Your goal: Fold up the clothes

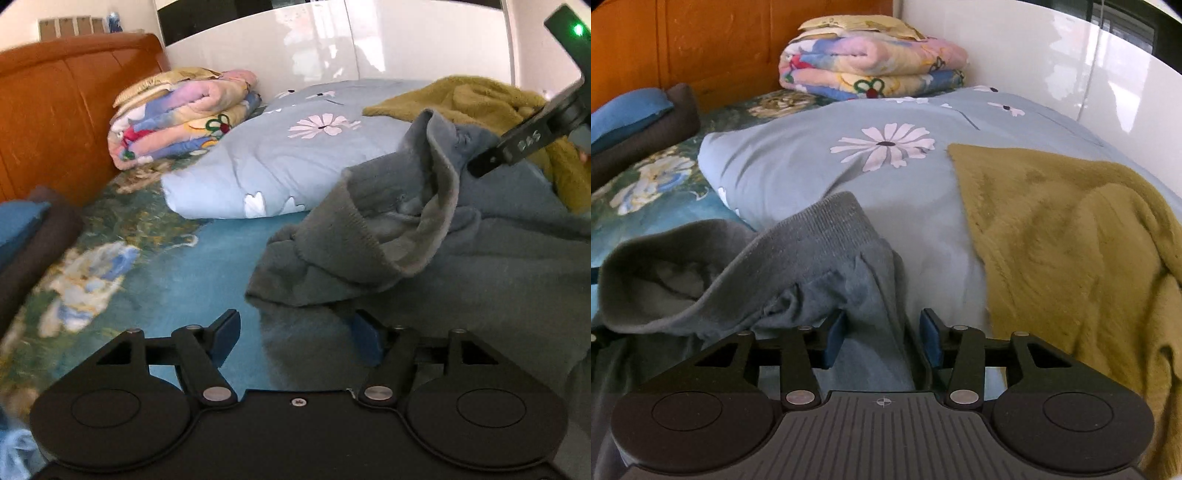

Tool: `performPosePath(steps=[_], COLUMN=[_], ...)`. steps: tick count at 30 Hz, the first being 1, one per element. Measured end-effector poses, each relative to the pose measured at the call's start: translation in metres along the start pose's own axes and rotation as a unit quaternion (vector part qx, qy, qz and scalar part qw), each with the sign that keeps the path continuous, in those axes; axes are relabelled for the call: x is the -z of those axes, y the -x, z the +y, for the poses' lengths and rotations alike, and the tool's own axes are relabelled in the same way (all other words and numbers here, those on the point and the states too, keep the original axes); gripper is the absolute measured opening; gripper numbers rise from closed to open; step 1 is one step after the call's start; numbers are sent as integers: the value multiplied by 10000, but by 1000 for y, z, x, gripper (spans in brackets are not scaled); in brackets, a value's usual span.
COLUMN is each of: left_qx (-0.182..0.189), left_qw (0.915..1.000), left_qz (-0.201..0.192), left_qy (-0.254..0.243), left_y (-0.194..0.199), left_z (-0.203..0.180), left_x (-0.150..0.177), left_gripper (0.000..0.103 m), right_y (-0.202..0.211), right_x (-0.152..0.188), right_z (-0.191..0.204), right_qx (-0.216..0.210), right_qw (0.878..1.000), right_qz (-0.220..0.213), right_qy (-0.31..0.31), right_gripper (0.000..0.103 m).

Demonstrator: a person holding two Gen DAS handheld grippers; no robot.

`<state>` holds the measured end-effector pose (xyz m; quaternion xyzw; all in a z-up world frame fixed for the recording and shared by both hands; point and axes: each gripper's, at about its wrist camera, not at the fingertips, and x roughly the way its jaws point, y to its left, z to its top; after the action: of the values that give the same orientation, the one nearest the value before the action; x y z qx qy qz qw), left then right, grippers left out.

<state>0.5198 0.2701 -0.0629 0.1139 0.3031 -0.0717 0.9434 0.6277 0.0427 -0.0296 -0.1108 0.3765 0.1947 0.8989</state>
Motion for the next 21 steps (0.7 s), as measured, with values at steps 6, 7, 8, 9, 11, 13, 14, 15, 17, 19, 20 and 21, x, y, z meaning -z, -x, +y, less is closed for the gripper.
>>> performPosePath(steps=[6, 7, 8, 9, 11, 13, 14, 15, 17, 19, 20, 21], left_qx=[188, 195, 187, 146, 16, -79, -110, -151, -287, -372, -376, -380], left_qw=[9989, 9984, 9980, 9980, 9980, 9975, 9969, 9963, 9954, 9942, 9926, 9903], left_qz=[166, 183, 182, 138, 45, -85, -160, -234, -389, -588, -694, -790], left_qy=[402, 501, 579, 606, 622, 702, 764, 811, 825, 821, 919, 1078], left_y=[-1, 1, 4, 10, 29, 57, 73, 89, 125, 162, 182, 202], left_z=[0, 0, -2, -5, -11, -15, -17, -19, -22, -26, -26, -27], left_x=[-1, -2, -3, -6, -10, -15, -17, -18, -20, -19, -17, -15], left_gripper=[7, 7, 5, 5, 5, 5, 5, 5, 5, 5, 5, 5], right_y=[-9, -11, -9, -3, 13, 34, 46, 58, 86, 112, 126, 140], right_x=[-6, -7, -7, -8, -11, -15, -16, -18, -21, -22, -22, -23], right_z=[11, 12, 14, 16, 19, 21, 22, 23, 27, 31, 33, 36], right_qx=[-15, -18, -7, 17, 74, 68, 36, -11, -89, -188, -253, -315], right_qw=[9999, 9999, 9999, 10000, 10000, 9996, 9993, 9989, 9978, 9962, 9953, 9942], right_qz=[93, 108, 105, 63, -55, -259, -362, -458, -661, -845, -936, -1026], right_qy=[53, 62, 70, 64, 36, 28, 23, 20, 59, 92, 91, 98], right_gripper=[14, 10, 10, 9, 9, 8, 8, 8, 8, 8, 8, 8])
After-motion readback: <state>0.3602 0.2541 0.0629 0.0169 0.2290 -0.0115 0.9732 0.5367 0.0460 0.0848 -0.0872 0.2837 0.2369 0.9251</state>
